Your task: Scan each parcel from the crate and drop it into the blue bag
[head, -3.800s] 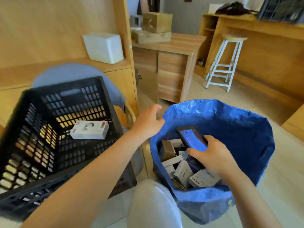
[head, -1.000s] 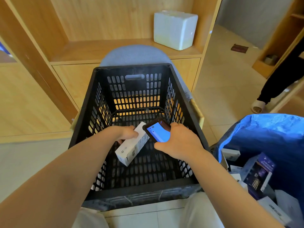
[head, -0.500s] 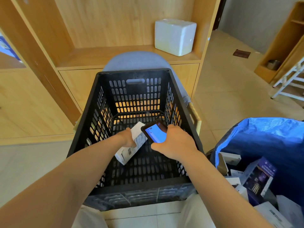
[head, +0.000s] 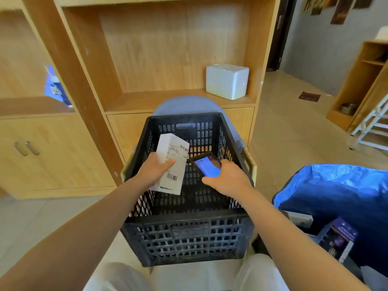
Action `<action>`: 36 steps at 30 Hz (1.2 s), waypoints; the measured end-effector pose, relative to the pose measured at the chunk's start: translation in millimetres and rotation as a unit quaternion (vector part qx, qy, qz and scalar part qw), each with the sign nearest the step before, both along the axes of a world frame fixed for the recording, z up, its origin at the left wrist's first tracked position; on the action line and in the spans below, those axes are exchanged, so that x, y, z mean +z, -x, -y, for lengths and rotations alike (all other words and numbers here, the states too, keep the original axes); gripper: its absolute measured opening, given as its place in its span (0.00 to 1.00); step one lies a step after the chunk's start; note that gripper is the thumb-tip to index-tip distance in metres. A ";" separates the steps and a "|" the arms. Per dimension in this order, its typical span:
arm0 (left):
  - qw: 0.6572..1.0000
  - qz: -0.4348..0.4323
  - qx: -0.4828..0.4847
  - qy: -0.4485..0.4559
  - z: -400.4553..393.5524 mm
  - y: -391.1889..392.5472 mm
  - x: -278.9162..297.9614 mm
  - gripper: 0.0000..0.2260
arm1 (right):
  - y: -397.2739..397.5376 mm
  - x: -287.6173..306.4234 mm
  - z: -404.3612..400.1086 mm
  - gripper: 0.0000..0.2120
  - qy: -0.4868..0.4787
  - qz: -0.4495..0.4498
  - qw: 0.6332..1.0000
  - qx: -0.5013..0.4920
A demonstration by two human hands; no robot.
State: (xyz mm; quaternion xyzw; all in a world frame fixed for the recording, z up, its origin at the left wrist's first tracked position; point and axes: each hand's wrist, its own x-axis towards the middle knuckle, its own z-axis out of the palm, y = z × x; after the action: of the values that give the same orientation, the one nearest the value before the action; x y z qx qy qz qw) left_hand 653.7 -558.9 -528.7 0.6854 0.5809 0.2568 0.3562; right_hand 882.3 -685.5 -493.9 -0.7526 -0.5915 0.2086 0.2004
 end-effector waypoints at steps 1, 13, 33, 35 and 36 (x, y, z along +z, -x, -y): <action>1.000 0.023 0.012 -0.014 5.4 4.7 5.8 0.23 | -1.3 6.0 4.7 0.26 -0.002 -0.013 1.000 -0.002; 0.979 0.191 0.069 -0.034 67.2 -13.2 19.8 0.14 | -18.2 54.2 111.4 0.17 0.027 -0.136 0.990 0.021; 0.976 0.206 0.071 -0.030 70.0 -2.3 11.4 0.20 | -6.8 33.3 145.3 0.20 0.052 -0.040 0.996 0.065; 0.976 0.204 0.073 -0.030 70.4 -2.4 11.9 0.20 | -6.4 32.9 145.4 0.20 0.056 -0.041 0.995 0.067; 0.976 0.203 0.073 -0.030 71.2 -2.7 12.5 0.20 | -6.5 32.3 145.7 0.20 0.056 -0.044 0.995 0.067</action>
State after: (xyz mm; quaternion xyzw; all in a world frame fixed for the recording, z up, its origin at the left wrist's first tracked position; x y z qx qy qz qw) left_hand 656.3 -630.1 -516.1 0.5850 0.5373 0.4333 0.4258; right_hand 888.7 -831.1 -461.6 -0.7114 -0.6188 0.2872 0.1688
